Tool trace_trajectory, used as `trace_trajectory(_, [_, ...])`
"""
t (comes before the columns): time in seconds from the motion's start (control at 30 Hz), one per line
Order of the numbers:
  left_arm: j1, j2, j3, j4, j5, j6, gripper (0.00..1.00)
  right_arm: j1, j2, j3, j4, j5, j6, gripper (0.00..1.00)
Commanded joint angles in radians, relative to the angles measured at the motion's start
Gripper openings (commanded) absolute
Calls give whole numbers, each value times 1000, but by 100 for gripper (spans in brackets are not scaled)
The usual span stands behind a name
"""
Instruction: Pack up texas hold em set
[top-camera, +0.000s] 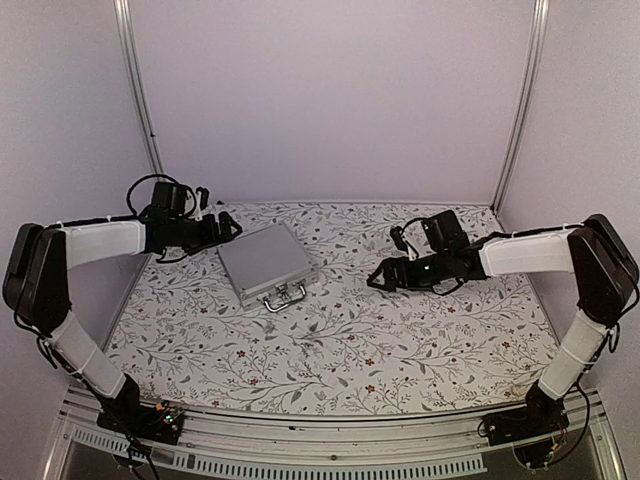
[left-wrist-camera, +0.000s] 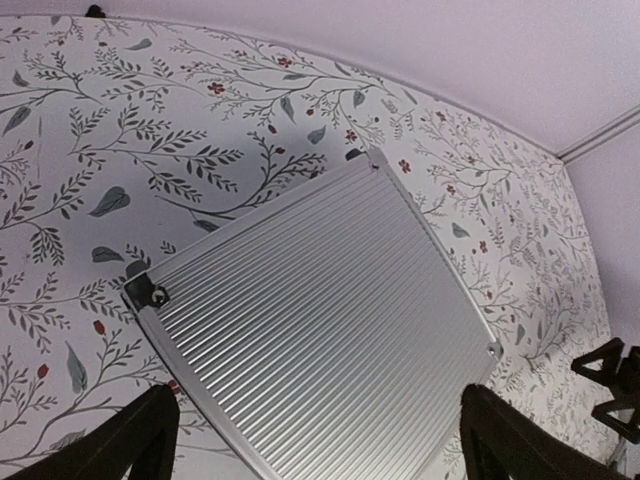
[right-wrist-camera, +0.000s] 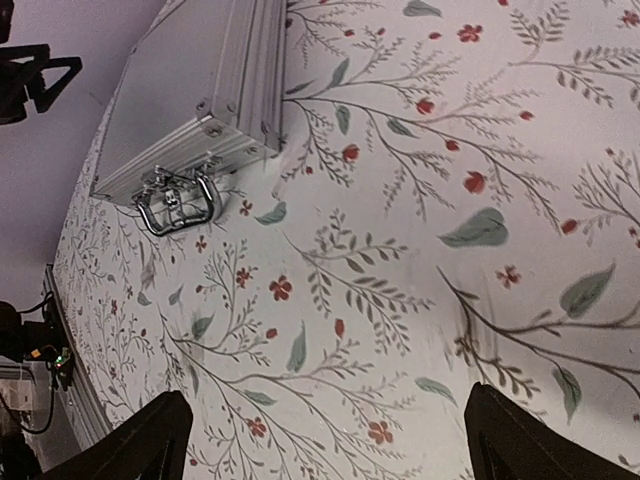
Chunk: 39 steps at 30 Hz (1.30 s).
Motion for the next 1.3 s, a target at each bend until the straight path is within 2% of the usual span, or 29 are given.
trace_trajectory(0.0, [19,-21,-54,102,-85,-43,100,70,144,164,114,-95,32,99])
trace_trajectory(0.17, [60,-23,-110,156,-89,-58,100,114,348,370,183,-169,92,99])
trace_trajectory(0.4, [127,63,-91,269,-11,-78,100,141,575,632,279,-215,199,99])
trace_trajectory(0.67, [176,237,13,332,115,-96,100,152,731,783,339,-262,304,99])
trace_trajectory(0.87, [166,353,56,382,344,-102,95,172,724,747,357,-291,318,98])
trace_trajectory(1.03, [111,338,15,417,424,-95,90,190,650,614,425,-305,339,97])
trace_trajectory(1.27, [-37,350,34,394,456,-68,87,215,522,419,543,-317,388,95])
